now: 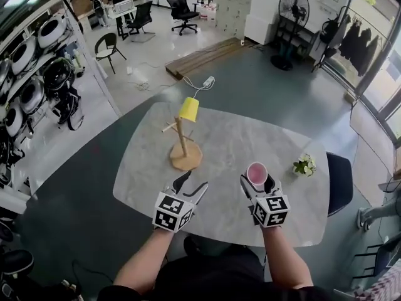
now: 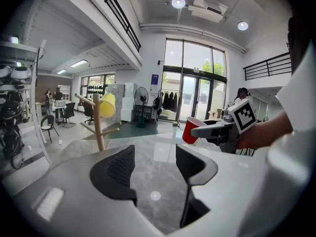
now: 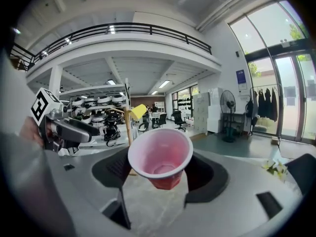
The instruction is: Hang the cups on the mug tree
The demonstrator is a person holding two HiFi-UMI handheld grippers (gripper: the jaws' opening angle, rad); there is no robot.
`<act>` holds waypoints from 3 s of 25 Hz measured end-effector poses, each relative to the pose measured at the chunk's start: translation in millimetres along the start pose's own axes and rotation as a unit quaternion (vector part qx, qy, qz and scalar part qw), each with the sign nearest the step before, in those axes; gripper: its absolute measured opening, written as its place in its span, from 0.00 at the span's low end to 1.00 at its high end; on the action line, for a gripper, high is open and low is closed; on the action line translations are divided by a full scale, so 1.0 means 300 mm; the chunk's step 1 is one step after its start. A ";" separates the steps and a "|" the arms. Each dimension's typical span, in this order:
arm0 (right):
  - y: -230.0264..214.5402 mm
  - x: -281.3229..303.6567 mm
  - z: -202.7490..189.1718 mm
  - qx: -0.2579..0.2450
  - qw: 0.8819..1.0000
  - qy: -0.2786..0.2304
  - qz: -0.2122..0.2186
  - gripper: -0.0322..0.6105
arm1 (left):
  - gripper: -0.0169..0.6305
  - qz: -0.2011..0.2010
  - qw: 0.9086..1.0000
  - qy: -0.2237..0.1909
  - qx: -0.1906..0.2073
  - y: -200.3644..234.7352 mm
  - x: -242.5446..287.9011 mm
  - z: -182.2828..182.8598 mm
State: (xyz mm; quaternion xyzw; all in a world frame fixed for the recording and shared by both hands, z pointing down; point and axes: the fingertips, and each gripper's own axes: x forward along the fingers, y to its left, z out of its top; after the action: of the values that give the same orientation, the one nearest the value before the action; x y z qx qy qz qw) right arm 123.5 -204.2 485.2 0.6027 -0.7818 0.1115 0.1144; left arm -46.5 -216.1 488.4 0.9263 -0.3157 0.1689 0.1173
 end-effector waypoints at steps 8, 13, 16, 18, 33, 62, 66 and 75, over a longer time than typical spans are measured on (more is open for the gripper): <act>0.171 0.090 0.098 -0.017 0.999 -0.003 0.036 0.57 | 0.44 0.028 0.999 -0.010 -0.017 0.173 -0.103 -0.004; 0.191 0.146 0.105 -0.014 0.997 0.005 0.071 0.57 | 0.44 0.047 0.999 -0.011 -0.026 0.210 -0.090 0.037; 0.240 0.189 0.074 -0.010 0.995 0.015 0.102 0.57 | 0.44 0.068 0.997 -0.006 -0.030 0.246 -0.094 0.035; 0.266 0.221 0.056 -0.014 0.992 0.026 0.120 0.57 | 0.44 0.082 0.996 -0.010 -0.041 0.271 -0.099 0.035; 0.460 0.537 0.013 -0.023 0.989 0.119 0.079 0.57 | 0.43 0.019 1.000 0.002 0.001 0.579 -0.105 -0.011; 0.519 0.694 0.125 -0.240 0.951 0.185 0.054 0.53 | 0.41 -0.015 0.999 -0.004 -0.028 0.674 -0.119 -0.059; 0.553 0.722 0.130 -0.277 0.940 0.191 0.059 0.53 | 0.39 -0.006 0.999 -0.005 -0.032 0.687 -0.141 -0.076; 0.568 0.781 0.089 -0.320 0.919 0.225 0.061 0.53 | 0.37 -0.003 0.999 -0.004 -0.048 0.721 -0.172 -0.122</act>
State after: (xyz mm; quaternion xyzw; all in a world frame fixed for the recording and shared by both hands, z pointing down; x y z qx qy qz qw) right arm -100.6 -385.1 527.2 0.4446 -0.7646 -0.0052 0.4666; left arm -228.7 -343.2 526.0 0.9211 -0.3216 0.1494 0.1607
